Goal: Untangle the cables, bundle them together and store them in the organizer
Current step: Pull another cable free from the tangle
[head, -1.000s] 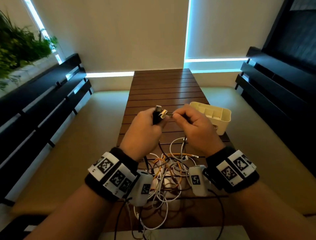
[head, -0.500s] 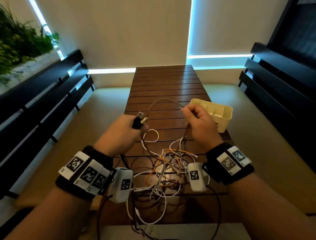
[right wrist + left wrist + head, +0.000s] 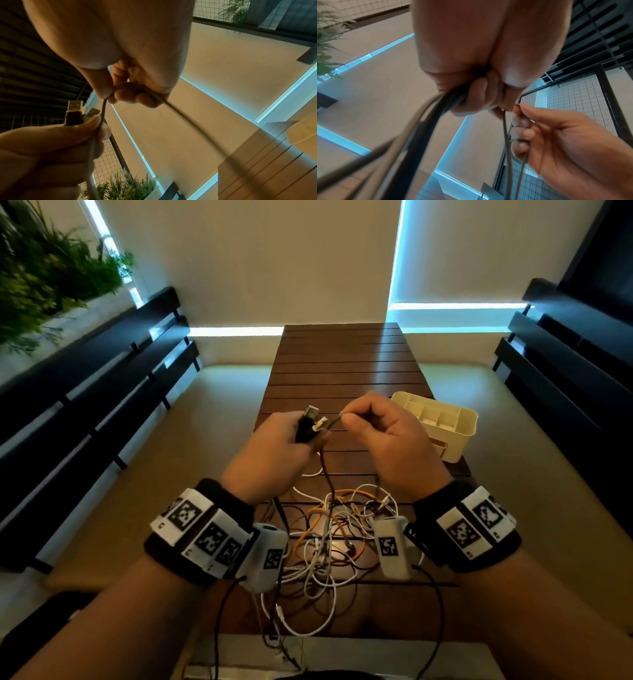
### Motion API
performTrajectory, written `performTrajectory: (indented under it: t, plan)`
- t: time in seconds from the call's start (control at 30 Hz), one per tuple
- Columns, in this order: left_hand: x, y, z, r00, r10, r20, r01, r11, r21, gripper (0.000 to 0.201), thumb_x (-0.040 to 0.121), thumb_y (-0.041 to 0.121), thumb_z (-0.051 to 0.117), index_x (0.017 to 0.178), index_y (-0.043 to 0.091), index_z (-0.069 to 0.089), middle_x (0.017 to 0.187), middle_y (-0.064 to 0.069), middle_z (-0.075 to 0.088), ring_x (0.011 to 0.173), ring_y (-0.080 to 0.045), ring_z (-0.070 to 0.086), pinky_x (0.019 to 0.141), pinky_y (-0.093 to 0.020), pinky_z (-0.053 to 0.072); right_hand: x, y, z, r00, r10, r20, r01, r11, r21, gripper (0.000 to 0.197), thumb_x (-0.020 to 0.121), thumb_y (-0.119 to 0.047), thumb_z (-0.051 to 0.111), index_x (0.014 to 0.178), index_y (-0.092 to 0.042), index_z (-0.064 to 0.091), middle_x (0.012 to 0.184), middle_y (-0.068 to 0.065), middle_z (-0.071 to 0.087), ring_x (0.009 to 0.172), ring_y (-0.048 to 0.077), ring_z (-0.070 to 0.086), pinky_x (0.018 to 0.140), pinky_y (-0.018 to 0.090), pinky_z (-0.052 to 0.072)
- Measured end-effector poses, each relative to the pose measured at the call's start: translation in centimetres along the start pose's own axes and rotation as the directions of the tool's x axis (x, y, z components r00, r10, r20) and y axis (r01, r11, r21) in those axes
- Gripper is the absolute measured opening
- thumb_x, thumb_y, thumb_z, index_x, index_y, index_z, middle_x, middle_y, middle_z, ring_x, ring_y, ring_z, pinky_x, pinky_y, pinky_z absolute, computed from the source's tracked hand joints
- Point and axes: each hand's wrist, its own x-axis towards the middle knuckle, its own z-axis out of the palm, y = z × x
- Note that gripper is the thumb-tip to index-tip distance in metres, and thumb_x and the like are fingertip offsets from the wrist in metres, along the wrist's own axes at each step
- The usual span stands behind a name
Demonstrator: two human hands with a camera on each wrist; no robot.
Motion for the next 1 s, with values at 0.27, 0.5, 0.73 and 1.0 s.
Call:
performTrajectory:
  t: [0.27, 0.5, 0.73, 1.0]
  plan:
    - [-0.3, -0.3, 0.2, 0.998, -0.042, -0.043, 0.037, 0.993, -0.112, 0.021, 0.098, 0.028, 0.059, 0.083, 0.016, 0.066, 0.057, 0.012, 0.052, 0.047, 0.001, 0.045, 0.049, -0.014, 0.033, -3.5, -0.9, -1.5, 0.978, 0.203, 0.036, -0.201, 0.978, -0.051, 0.014, 0.095, -0.021, 0.064, 0.087, -0.032, 0.069, 0.074, -0.007, 0.068, 0.067, 0.010, 0.065, 0.062, 0.025, 0.056]
    - [-0.8, -2.4, 0.4, 0.998, -0.062, -0.002, 0.060, 0.973, -0.222, 0.023, 0.098, 0.034, 0.058, 0.091, 0.015, 0.068, 0.062, 0.011, 0.049, 0.051, -0.005, 0.042, 0.057, -0.029, 0.037, -6.6, -2.9, 0.7, 0.919, 0.380, 0.102, -0.381, 0.925, -0.007, 0.011, 0.096, -0.016, 0.062, 0.087, -0.013, 0.069, 0.067, 0.003, 0.072, 0.058, 0.016, 0.070, 0.056, 0.018, 0.053]
    - [-3.1, -4.9, -2.5, 0.995, -0.055, 0.080, 0.083, 0.916, -0.392, 0.020, 0.100, 0.028, 0.055, 0.090, 0.016, 0.068, 0.046, 0.017, 0.047, 0.042, -0.002, 0.039, 0.053, -0.029, 0.033, -8.8, -4.4, 4.5, 0.786, 0.559, 0.263, -0.557, 0.826, -0.091, 0.012, 0.097, -0.018, 0.060, 0.092, -0.010, 0.066, 0.076, 0.005, 0.075, 0.069, 0.019, 0.074, 0.063, 0.027, 0.060]
    - [-4.9, -6.6, -5.0, 0.990, -0.025, 0.141, 0.114, 0.735, -0.668, 0.022, 0.102, 0.024, 0.052, 0.089, 0.009, 0.062, 0.052, 0.005, 0.028, 0.043, -0.011, 0.025, 0.045, -0.023, 0.025, -8.3, -4.7, 6.5, 0.692, 0.594, 0.410, -0.386, 0.785, -0.485, 0.020, 0.091, -0.046, 0.062, 0.108, -0.035, 0.066, 0.101, -0.013, 0.069, 0.094, -0.001, 0.065, 0.090, 0.033, 0.056]
